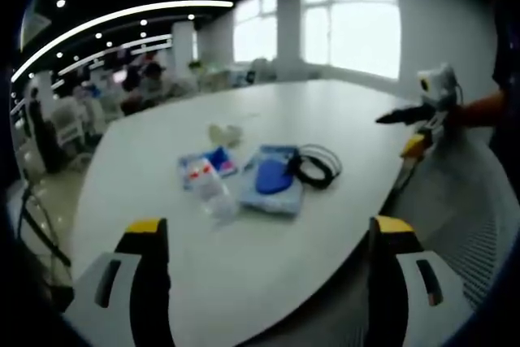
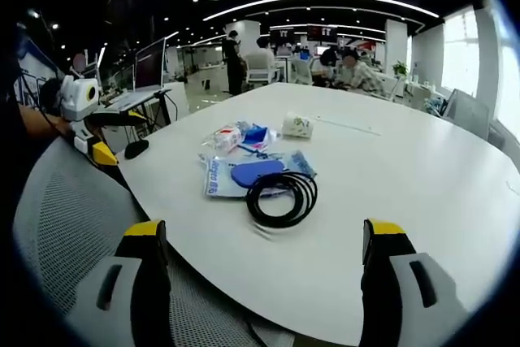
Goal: Arrange the tabletop items into an orderly group along one side of the table until the central work area is clear of visible clutter.
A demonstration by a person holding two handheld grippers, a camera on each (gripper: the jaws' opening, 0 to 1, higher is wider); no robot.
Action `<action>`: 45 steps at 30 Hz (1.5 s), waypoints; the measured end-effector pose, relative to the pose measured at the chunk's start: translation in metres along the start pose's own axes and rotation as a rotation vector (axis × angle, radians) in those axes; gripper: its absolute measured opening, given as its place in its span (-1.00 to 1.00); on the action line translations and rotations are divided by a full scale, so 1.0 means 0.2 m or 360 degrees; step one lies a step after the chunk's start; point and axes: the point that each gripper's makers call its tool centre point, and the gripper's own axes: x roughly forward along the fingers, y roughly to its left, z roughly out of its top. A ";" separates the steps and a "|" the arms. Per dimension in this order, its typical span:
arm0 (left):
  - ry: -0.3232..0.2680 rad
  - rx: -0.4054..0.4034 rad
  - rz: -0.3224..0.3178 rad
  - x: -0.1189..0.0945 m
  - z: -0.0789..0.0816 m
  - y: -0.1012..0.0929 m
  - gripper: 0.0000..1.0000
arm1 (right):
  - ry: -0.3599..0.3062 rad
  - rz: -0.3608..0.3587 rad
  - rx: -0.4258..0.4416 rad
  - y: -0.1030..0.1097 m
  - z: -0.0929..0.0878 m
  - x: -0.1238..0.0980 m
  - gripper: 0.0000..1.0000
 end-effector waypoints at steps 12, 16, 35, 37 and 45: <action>-0.0014 -0.0007 0.0002 0.00 0.01 0.00 0.99 | -0.0018 -0.0002 0.0002 0.00 0.01 -0.01 1.00; -0.0024 -0.0008 0.0009 0.00 0.01 0.01 0.99 | -0.0008 -0.0001 -0.0024 0.01 0.00 -0.01 1.00; -0.0002 -0.0002 0.0020 0.00 0.00 0.00 0.98 | -0.0018 -0.0019 -0.0020 -0.01 0.01 -0.01 1.00; 0.0002 -0.0005 0.0024 0.00 0.00 0.00 0.98 | -0.0016 -0.0017 -0.0019 -0.01 0.01 -0.01 1.00; -0.0003 -0.0040 0.0042 0.00 0.01 0.02 0.97 | -0.0024 -0.0018 -0.0014 -0.01 0.01 -0.01 1.00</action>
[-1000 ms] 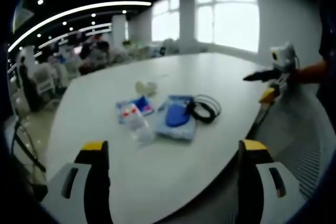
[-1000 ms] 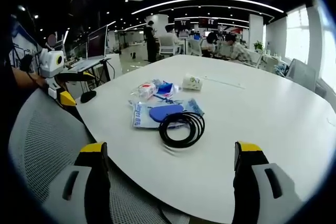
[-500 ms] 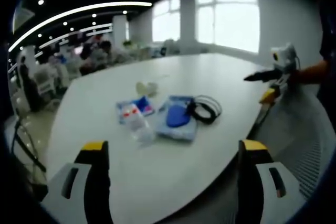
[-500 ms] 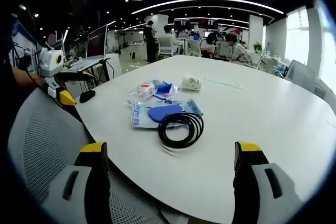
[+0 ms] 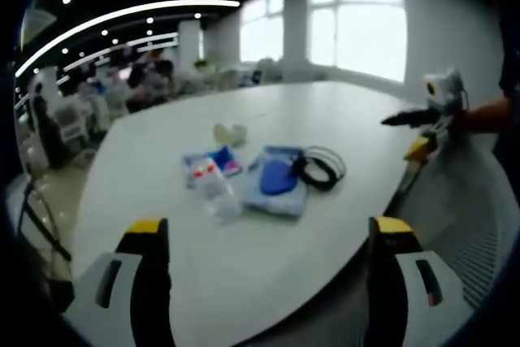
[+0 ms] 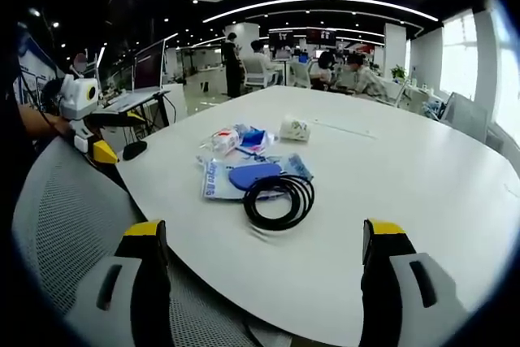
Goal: Arrange the tabletop items into an orderly group along one side of the table until the central work area is clear of visible clutter.
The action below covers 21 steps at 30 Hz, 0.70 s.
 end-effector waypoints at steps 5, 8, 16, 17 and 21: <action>0.0000 0.0012 0.0004 0.00 0.00 0.00 0.94 | -0.0003 -0.0003 0.0004 0.00 0.00 0.00 1.00; 0.0002 0.0051 0.0016 0.00 0.01 0.00 0.93 | 0.0001 -0.0002 0.0004 0.00 0.00 0.00 1.00; 0.0048 0.0067 0.0024 0.00 -0.01 0.01 0.94 | 0.0007 0.0004 0.0007 0.00 0.00 0.00 1.00; 0.0048 0.0066 0.0017 -0.01 -0.01 0.01 0.95 | 0.0006 0.0003 0.0006 0.00 0.00 0.00 1.00; 0.0061 0.0056 -0.0014 0.00 0.01 0.01 0.95 | 0.0003 0.0001 0.0013 0.00 0.00 0.00 1.00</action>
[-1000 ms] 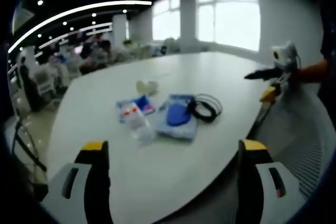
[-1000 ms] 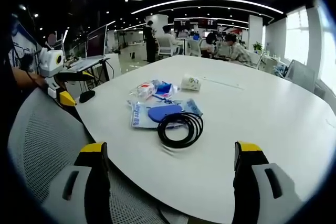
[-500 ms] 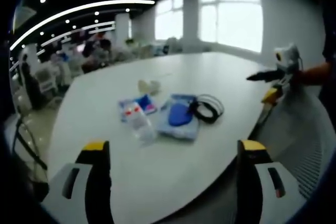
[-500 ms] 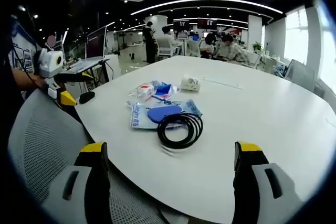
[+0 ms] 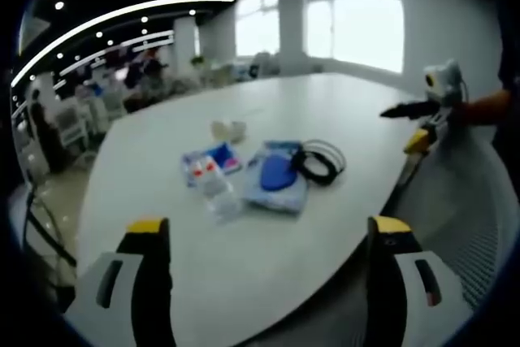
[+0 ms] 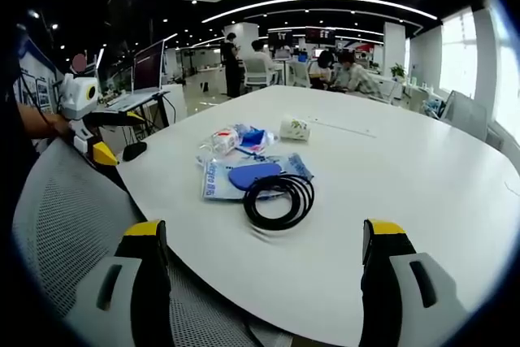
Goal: Arrange the tabletop items into an orderly group along one side of the table until the central work area is clear of visible clutter.
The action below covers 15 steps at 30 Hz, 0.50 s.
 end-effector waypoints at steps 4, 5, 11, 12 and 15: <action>-0.0017 -0.0026 -0.0007 0.03 0.06 0.02 0.94 | 0.0002 0.0002 -0.0001 0.00 0.00 0.00 1.00; -0.0020 -0.0025 -0.0008 0.04 0.08 0.02 0.93 | 0.0001 0.0001 0.0002 0.00 0.00 0.00 1.00; -0.0009 -0.0018 -0.0004 0.09 0.15 0.07 0.92 | -0.0002 -0.0013 0.0007 -0.01 0.00 0.00 1.00; -0.0006 -0.0020 -0.0002 0.10 0.16 0.07 0.91 | -0.0006 -0.0017 0.0012 -0.01 0.00 0.00 1.00; 0.0000 -0.0033 -0.0005 0.14 0.19 0.09 0.91 | -0.0008 -0.0020 0.0014 -0.01 0.00 0.00 1.00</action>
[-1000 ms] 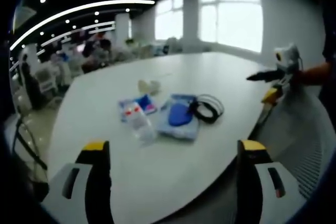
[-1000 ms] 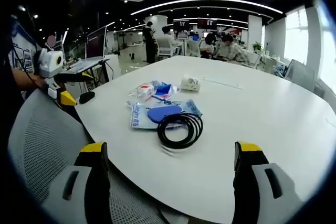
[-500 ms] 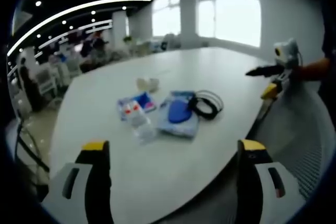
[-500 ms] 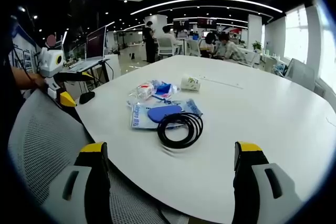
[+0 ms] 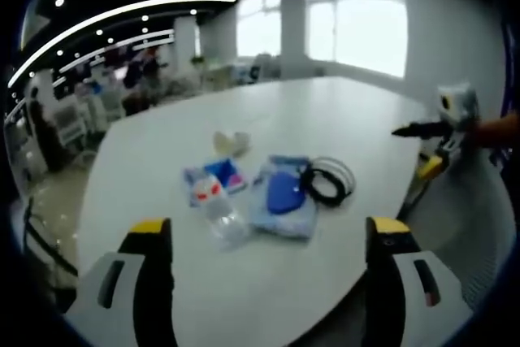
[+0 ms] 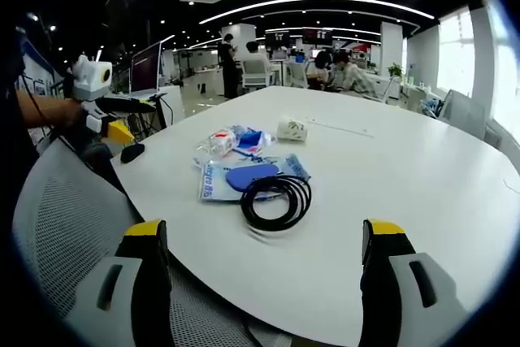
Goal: Arrange the tabletop items into an orderly group along one side of the table until the central work area is clear of visible clutter.
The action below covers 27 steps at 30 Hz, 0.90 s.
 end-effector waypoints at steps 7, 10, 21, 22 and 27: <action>0.0036 -0.0069 0.0007 0.11 0.03 0.04 0.90 | 0.0002 -0.0004 0.0002 0.00 0.00 0.00 1.00; 0.0051 -0.0085 0.0012 0.15 0.03 0.06 0.89 | 0.0005 -0.0008 0.0002 0.00 0.00 0.00 1.00; 0.0113 -0.0133 0.0051 0.27 0.02 0.13 0.82 | 0.0003 -0.0023 0.0010 -0.01 0.00 0.00 0.99; 0.0120 -0.0143 0.0057 0.29 0.01 0.14 0.82 | 0.0004 -0.0024 0.0011 -0.01 0.00 0.00 0.99; 0.0143 -0.0184 0.0084 0.34 0.00 0.17 0.80 | 0.0006 -0.0021 0.0010 -0.01 0.00 0.00 0.99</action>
